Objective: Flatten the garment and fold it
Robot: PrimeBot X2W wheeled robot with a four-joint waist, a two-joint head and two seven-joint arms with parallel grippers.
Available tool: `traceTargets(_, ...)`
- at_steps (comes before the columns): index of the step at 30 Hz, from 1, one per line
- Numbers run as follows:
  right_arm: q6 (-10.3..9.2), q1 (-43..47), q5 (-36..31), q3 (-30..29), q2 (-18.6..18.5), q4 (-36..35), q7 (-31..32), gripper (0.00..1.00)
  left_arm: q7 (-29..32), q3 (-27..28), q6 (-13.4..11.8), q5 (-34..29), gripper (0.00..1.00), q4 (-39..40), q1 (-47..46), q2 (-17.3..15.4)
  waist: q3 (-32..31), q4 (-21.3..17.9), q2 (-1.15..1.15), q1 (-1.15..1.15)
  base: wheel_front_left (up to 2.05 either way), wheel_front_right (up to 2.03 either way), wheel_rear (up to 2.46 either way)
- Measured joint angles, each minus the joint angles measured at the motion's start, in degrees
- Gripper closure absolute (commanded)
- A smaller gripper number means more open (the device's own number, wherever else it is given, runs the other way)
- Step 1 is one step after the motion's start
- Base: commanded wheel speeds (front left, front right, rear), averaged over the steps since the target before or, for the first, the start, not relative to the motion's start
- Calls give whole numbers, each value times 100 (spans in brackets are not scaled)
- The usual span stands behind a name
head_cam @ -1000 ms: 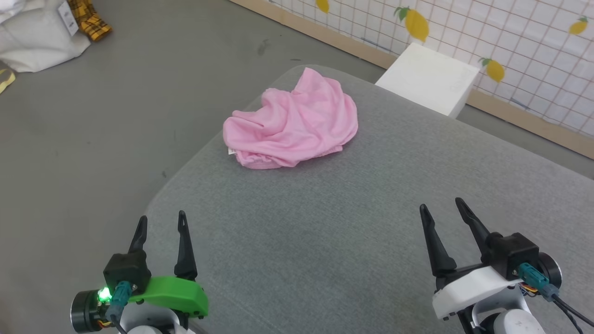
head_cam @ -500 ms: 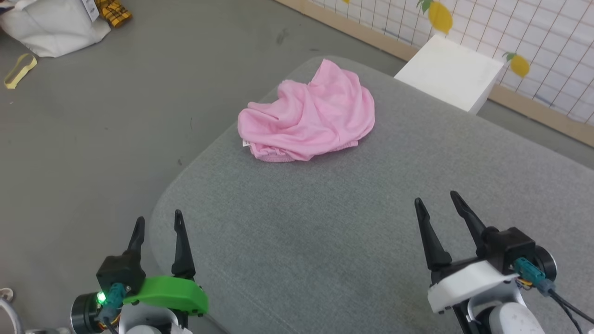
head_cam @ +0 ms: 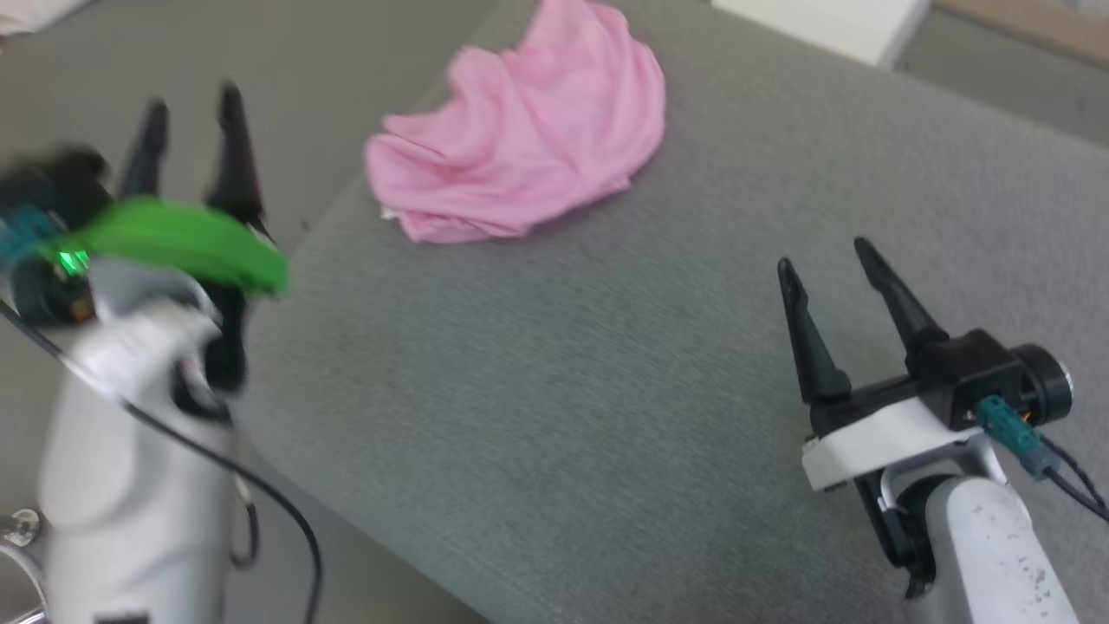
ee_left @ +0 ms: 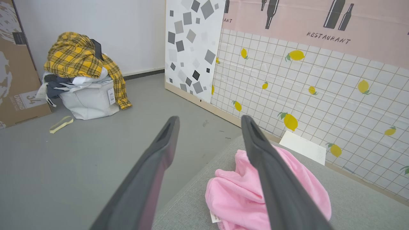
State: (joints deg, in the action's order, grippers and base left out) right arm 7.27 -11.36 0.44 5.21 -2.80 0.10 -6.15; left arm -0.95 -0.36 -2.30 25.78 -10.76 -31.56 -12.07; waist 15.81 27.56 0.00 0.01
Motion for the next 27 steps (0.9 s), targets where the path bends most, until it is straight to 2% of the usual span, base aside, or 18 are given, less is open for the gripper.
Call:
traceTargets(4, 0, -176, -24, -25, -4, -73, 9, 0, 647, 159, 107, 352, 0, -463, -809, -247, 462, -267, 0, 0, 0, 0, 0)
traceTargets(9, 0, -357, 16, 2, 1, -71, -76, 0, 1623, 404, 148, 927, 0, -1009, -1393, -493, 895, -700, 0, 0, 0, 0, 0)
traceTargets(12, 0, -422, 104, -5, -5, 9, -181, 0, 2406, 412, -7, 1113, 0, -1321, -1505, -612, 1139, -1024, 0, 1, 0, 0, 0)
traceTargets(20, 0, -538, 280, 14, -3, 224, -398, 0, 3917, 297, -332, 1424, 0, -1651, -1384, -676, 1555, -1633, 0, 0, 0, 0, 0)
traceTargets(24, 0, -554, 361, 7, 0, 319, -492, 0, 4350, 286, -489, 1522, 0, -1550, -1112, -756, 1658, -1864, 1, -1, 0, 0, 0)
traceTargets(27, 2, -587, 394, -4, 1, 393, -541, 0, 4491, 311, -504, 1567, 0, -1393, -989, -851, 1649, -1963, 1, -1, 0, 0, 0)
